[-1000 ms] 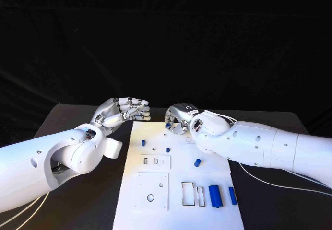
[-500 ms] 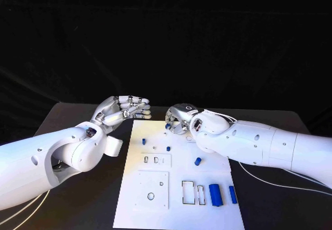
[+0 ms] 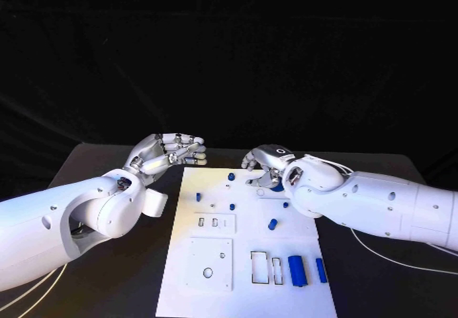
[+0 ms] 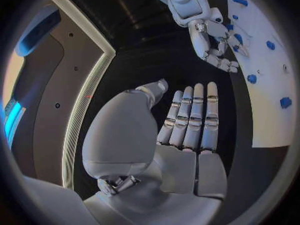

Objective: Assemble the parts on the task board

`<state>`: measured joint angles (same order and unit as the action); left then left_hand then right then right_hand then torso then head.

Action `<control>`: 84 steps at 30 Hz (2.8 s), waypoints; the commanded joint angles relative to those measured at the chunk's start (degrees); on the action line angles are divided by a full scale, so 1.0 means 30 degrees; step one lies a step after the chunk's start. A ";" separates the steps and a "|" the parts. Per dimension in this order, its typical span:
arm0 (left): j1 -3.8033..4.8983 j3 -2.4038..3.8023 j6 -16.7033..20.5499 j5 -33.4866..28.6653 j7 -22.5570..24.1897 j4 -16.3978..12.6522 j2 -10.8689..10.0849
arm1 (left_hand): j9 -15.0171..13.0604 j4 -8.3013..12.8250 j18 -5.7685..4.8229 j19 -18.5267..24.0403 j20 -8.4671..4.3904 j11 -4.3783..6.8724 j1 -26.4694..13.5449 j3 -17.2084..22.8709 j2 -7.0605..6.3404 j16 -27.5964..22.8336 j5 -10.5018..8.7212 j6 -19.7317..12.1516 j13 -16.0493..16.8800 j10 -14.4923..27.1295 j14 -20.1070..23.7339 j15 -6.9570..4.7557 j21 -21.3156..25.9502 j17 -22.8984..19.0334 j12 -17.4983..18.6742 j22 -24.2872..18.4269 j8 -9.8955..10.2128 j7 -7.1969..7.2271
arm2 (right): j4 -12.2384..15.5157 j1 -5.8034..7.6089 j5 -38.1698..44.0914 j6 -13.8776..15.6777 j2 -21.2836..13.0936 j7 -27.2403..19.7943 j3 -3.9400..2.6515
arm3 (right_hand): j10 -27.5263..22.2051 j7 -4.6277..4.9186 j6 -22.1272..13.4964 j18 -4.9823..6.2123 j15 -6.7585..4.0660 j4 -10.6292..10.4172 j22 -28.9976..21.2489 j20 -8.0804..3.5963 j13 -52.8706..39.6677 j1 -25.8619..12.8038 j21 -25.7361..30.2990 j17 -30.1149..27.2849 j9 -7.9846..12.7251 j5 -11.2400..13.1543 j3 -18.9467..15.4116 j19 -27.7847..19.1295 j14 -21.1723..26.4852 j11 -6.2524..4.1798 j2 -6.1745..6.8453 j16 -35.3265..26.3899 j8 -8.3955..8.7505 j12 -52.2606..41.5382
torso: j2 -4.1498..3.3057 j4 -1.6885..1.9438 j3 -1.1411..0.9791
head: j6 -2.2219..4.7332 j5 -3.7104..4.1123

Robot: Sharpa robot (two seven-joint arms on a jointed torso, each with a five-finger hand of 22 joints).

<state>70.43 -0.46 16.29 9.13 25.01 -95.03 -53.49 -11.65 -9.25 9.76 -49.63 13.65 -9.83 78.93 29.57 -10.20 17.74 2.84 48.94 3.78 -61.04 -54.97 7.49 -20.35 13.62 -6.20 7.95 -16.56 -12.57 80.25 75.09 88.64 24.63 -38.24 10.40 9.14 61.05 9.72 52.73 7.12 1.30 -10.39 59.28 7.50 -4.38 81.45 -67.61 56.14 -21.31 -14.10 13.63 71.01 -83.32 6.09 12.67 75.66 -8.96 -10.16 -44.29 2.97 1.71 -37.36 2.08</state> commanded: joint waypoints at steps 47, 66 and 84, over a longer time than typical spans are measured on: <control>0.0006 -0.0014 -0.0649 -0.0054 0.0024 0.0557 0.0316 | 0.0036 0.0053 0.0225 0.0057 0.0133 -0.0131 -0.0037 0.0152 -0.0093 -0.0098 0.0019 -0.0159 0.0009 -0.0003 0.0059 0.0109 0.0074 0.0055 0.0145 -0.0037 0.0111 -0.0372 | 0.0257 0.0170 -0.4988 -0.3232 -0.2580 0.1437 -0.0114 | 0.7886 -0.0498 -0.0797 -0.1346 -0.0577 -0.2091 0.6405 -0.0563 -2.5785 0.0268 -0.4239 0.9155 -0.1603 -0.0036 -0.4194 0.3612 -0.1811 -0.0865 -0.1241 0.4286 -0.2334 -2.4166 | 0.0064 -0.0261 0.0021 | -0.0242 0.0109; 0.0006 -0.0014 -0.0751 -0.0054 -0.0049 0.0590 0.0339 | 0.0037 0.0064 0.0227 0.0056 0.0134 -0.0129 -0.0038 0.0177 -0.0071 -0.0106 0.0020 -0.0153 0.0011 -0.0017 0.0053 0.0108 0.0076 0.0066 0.0164 -0.0043 0.0115 -0.0372 | 0.0849 -0.0040 -0.0820 -0.2989 -0.2563 0.2710 -0.0106 | 0.8813 -0.0739 0.0089 -0.1591 -0.0744 -0.2059 0.7407 -0.0710 -2.7233 0.0210 -0.5040 0.9972 -0.1525 -0.0020 -0.3812 0.4289 -0.1971 -0.1066 -0.1067 0.4494 -0.2554 -2.5463 | 0.0052 -0.0236 -0.0002 | -0.0358 0.0178; -0.0001 -0.0016 -0.0835 -0.0054 -0.0110 0.0629 0.0350 | 0.0043 0.0079 0.0229 0.0056 0.0137 -0.0137 -0.0062 0.0202 -0.0064 -0.0124 0.0019 -0.0163 0.0011 -0.0023 0.0047 0.0108 0.0079 0.0085 0.0210 -0.0053 0.0135 -0.0387 | 0.2169 -0.0198 0.1352 -0.0810 -0.2911 0.3460 -0.0112 | 0.9225 -0.0928 0.0738 -0.1761 -0.0880 -0.2123 0.8077 -0.0837 -2.7860 -0.0479 -0.5588 1.0232 -0.1499 -0.0041 -0.3716 0.4761 -0.2021 -0.1230 -0.1065 0.4559 -0.2610 -2.6013 | 0.0080 -0.0242 -0.0006 | -0.0312 0.0140</control>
<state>70.39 -0.54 14.91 9.07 24.46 -93.09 -52.57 -11.60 -8.92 9.76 -49.64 13.64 -9.83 78.93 29.90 -10.19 17.74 2.84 48.73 3.78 -61.04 -54.97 7.49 -20.36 13.80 -5.77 7.85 -16.27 -12.36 86.39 74.53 89.99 19.70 -46.89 19.54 8.81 84.05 6.84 54.58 2.60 -0.94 -16.81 74.91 5.22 -74.93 80.44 -84.20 74.91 -25.80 -14.10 2.12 83.71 -84.14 2.66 9.42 89.03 -16.41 -87.98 -44.07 2.22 1.68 -38.39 2.52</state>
